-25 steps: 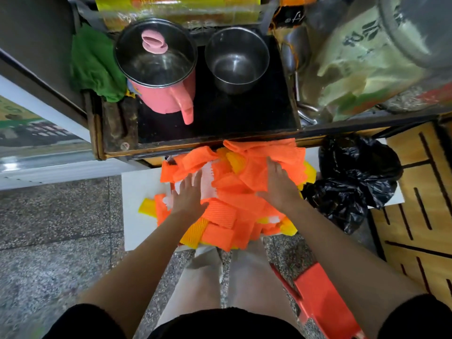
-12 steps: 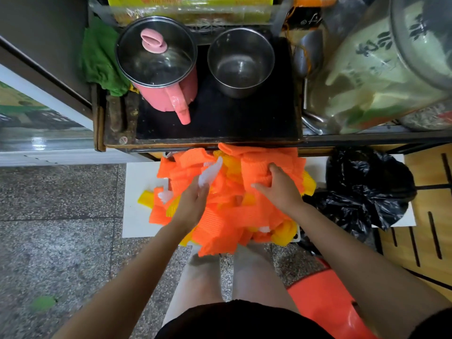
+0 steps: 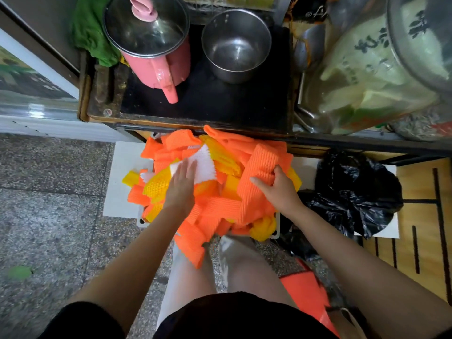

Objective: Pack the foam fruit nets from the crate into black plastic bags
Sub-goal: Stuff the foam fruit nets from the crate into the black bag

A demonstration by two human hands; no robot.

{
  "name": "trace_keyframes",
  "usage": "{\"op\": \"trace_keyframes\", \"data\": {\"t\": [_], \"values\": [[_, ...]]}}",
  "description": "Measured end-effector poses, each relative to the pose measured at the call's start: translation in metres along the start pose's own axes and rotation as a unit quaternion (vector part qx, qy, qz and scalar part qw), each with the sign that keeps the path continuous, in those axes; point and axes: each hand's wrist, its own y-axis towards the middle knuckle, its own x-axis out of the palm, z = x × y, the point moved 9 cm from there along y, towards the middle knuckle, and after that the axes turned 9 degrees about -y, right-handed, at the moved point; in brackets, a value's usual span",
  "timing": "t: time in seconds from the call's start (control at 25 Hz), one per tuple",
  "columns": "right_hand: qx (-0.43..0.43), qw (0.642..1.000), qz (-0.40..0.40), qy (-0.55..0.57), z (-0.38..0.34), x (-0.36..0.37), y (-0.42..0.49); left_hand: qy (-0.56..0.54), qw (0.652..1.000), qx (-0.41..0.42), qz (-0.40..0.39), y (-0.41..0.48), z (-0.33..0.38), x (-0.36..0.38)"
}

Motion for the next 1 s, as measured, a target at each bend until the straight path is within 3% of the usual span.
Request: {"op": "trace_keyframes", "data": {"t": [0.2,0.32,0.48,0.68,0.84,0.92,1.0], "values": [[-0.002,1.0,-0.007,0.027,0.023,-0.005,-0.007,0.103,0.992,-0.053,0.047,0.012,-0.016,-0.02],[-0.011,0.999,-0.003,0.048,0.023,-0.004,-0.016,-0.045,0.994,-0.049,0.089,0.01,-0.001,-0.046],[-0.029,0.998,-0.023,0.055,0.011,0.01,-0.038,-0.251,0.959,-0.002,0.128,-0.038,0.046,-0.052],[-0.101,0.967,-0.218,0.09,-0.014,0.048,-0.103,-0.376,0.927,0.004,0.007,-0.1,0.067,-0.003],[-0.083,0.944,-0.315,0.05,0.013,0.055,-0.145,-0.415,0.909,-0.038,0.022,-0.141,0.05,0.005],[-0.068,0.959,-0.269,0.057,0.027,0.051,-0.151,-0.504,0.861,-0.056,-0.037,-0.166,0.068,0.012],[-0.045,0.983,-0.148,0.099,0.037,0.037,-0.151,-0.558,0.821,-0.051,-0.105,-0.191,0.1,0.019]]}}
